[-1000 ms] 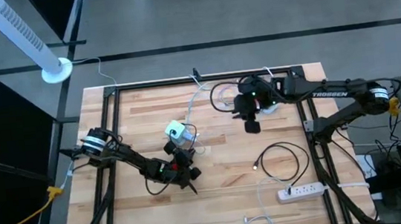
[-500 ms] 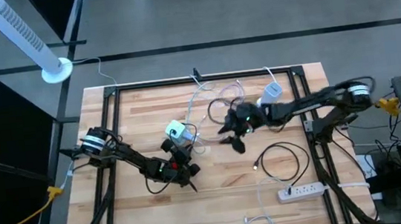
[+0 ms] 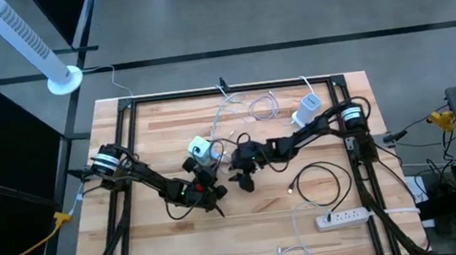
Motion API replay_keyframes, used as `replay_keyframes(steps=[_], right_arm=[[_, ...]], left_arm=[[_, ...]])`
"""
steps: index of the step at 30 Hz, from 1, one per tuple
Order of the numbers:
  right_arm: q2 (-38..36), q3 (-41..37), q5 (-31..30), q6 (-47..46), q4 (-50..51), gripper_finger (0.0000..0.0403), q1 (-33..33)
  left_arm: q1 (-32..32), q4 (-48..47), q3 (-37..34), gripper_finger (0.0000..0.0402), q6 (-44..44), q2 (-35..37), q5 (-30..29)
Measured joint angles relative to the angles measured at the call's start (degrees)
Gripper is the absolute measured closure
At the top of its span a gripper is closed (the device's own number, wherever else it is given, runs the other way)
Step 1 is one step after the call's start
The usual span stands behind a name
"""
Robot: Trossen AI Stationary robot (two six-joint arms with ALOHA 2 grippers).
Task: Insert USB
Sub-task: Adjust the cables on the table
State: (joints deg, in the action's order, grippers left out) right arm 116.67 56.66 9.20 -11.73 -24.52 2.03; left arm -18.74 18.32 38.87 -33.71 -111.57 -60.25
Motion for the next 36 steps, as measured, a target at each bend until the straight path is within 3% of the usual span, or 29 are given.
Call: replay_keyframes(steps=[4, 7, 11, 15, 24, 33, 36], right_arm=[[3.7, 4.2, -4.0, 0.0, 0.6, 0.0211, -0.8], [5.0, 6.4, -9.1, 0.4, 3.8, 0.0242, -1.4], [4.6, 7.5, -15.6, 5.1, 7.7, 0.0315, -2.2], [4.3, 9.9, -18.1, 10.8, 13.5, 0.0391, -2.6], [4.3, 14.9, -35.9, 21.2, 28.4, 0.0386, -3.7], [2.9, 16.4, -50.7, 22.2, 37.0, 0.0399, -3.9], [2.9, 16.5, -51.7, 22.0, 37.5, 0.0401, -3.8]], left_arm=[[0.0, -1.2, 0.0, 0.0377, -0.4, 0.2, -0.3], [0.0, -1.8, 0.0, 0.0377, -0.4, 0.5, -0.3], [0.0, -4.6, 0.0, 0.0377, -0.4, 1.6, -0.2], [0.1, -9.4, -0.1, 0.0377, -1.0, 3.5, -0.2], [-0.2, -17.2, -0.2, 0.0377, -6.2, 5.7, 0.1], [-0.3, -20.4, -0.2, 0.0377, -10.3, 5.8, 0.3], [-0.3, -20.4, -0.2, 0.0377, -10.3, 5.8, 0.3]])
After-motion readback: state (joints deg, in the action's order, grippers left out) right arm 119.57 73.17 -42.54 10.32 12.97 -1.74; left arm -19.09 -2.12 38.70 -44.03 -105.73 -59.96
